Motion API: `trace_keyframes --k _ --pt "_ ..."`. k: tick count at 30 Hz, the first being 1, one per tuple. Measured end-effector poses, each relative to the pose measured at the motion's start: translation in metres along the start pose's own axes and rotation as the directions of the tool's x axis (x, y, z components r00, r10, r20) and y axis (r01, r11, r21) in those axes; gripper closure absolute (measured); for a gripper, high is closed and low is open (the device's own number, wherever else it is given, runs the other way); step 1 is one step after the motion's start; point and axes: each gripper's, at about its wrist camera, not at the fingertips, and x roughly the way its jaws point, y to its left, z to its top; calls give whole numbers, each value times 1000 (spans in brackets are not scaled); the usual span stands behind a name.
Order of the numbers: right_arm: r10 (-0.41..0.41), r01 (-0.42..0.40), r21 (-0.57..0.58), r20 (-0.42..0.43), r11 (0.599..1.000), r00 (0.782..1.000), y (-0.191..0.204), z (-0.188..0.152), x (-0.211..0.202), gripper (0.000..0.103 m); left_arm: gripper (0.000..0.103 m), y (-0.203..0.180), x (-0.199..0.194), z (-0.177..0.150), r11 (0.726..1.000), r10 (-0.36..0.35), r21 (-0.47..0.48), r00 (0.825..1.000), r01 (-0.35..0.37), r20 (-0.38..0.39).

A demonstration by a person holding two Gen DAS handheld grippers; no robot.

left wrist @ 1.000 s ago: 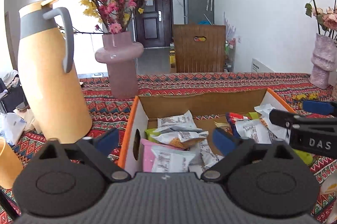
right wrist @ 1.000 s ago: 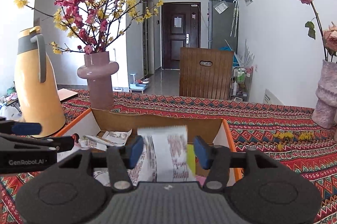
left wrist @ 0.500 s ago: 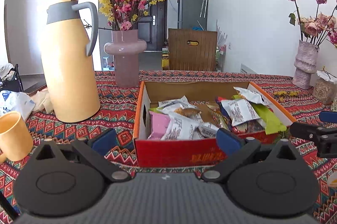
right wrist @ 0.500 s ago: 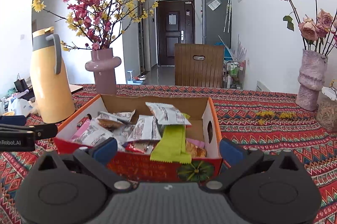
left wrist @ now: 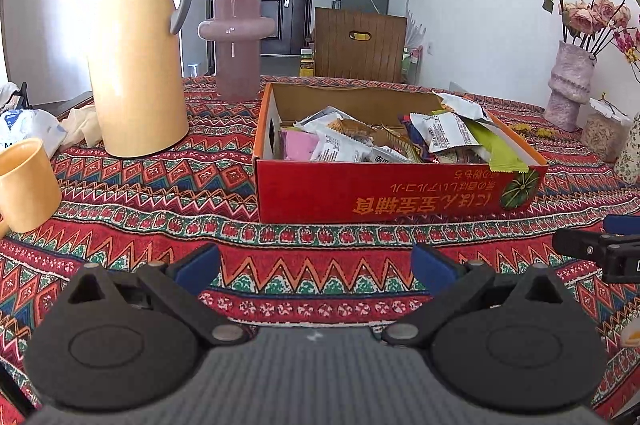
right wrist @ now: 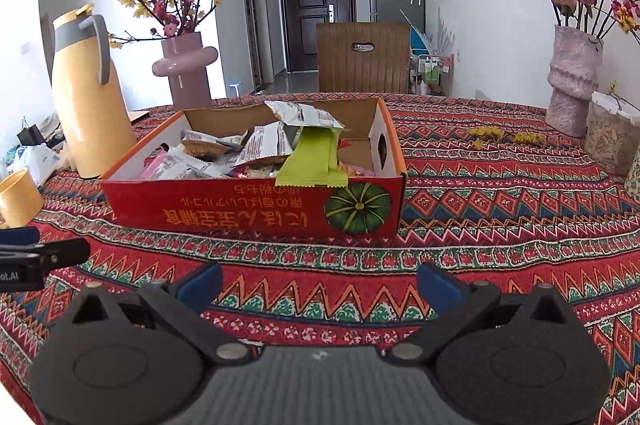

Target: Organize snacks

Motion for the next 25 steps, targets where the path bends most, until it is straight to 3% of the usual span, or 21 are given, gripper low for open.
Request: trace_keyframes --k 25 --pt "-1 1 1 -12 1000 1000 0 -1 4 0 0 1 -2 -1 1000 -11 4 1000 11 12"
